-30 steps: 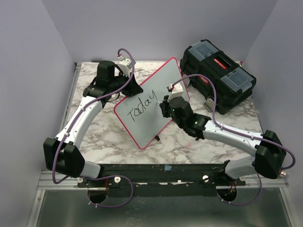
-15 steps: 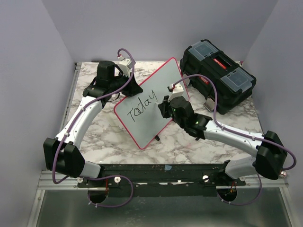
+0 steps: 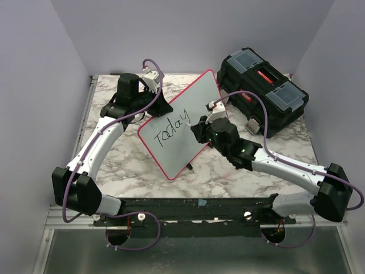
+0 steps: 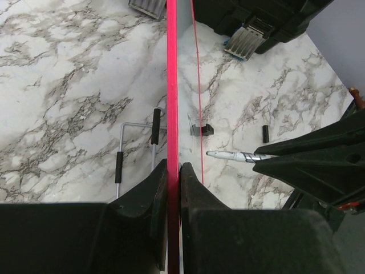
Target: Write a sentence on the whiteboard
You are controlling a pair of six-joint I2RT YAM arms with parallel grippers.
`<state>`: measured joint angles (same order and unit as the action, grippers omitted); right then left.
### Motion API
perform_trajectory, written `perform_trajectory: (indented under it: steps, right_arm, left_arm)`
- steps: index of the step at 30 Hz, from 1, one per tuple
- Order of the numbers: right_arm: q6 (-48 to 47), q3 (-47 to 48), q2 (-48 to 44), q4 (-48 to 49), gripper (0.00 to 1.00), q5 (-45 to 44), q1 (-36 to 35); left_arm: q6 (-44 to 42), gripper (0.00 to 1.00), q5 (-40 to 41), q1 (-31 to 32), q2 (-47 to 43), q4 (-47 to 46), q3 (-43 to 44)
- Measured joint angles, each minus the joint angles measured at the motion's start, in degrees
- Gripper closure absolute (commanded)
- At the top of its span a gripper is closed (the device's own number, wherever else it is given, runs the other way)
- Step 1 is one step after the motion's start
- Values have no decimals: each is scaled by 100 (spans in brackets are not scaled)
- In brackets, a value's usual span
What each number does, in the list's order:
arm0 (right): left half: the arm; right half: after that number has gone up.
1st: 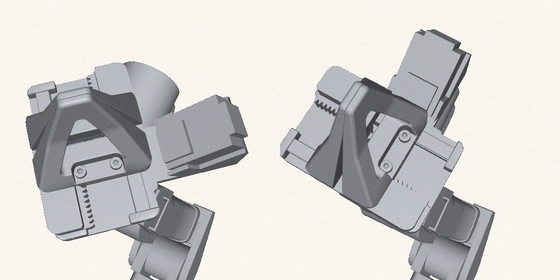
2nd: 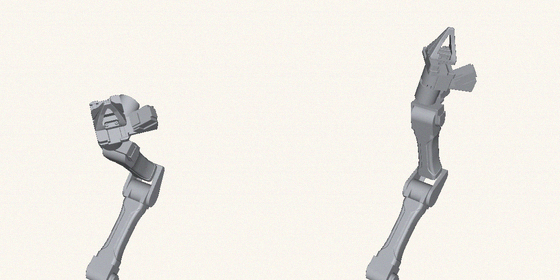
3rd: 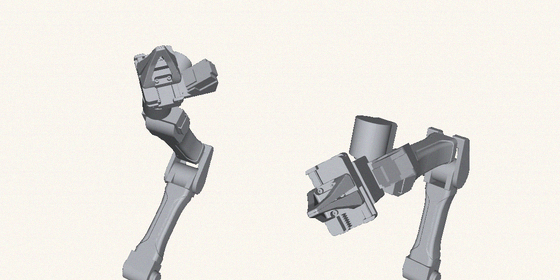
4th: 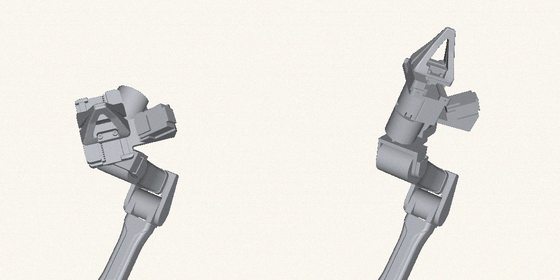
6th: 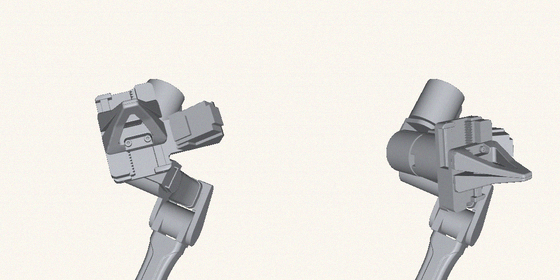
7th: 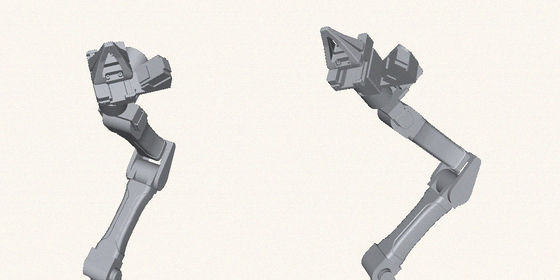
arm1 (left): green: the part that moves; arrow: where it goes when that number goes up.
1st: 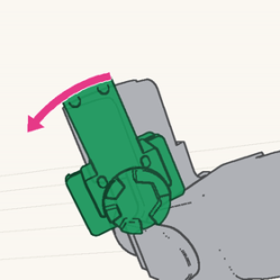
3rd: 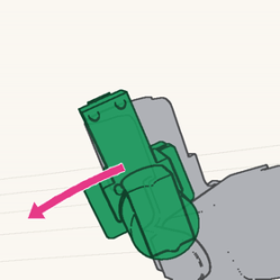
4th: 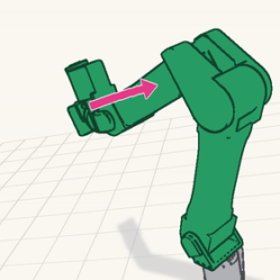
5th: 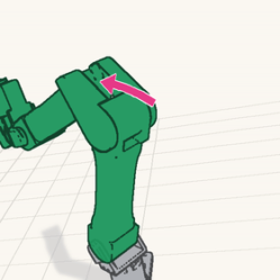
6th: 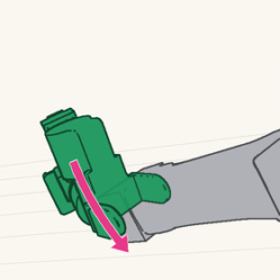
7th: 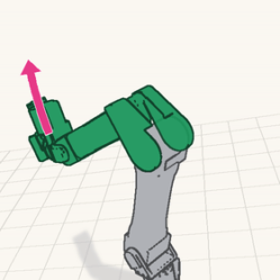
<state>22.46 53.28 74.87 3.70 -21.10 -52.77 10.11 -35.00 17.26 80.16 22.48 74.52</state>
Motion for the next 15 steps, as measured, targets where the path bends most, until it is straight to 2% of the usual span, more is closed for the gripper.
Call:
perform_trajectory:
  steps: [6,15]
  right_arm:
    - [-61,-2,-249,234,99,-168,0]
    - [-313,201,-140,400,99,-673,28]
  left_arm:
    - [0,100,0,2,-2,0,0]
    - [-2,100,0,2,-2,0,0]
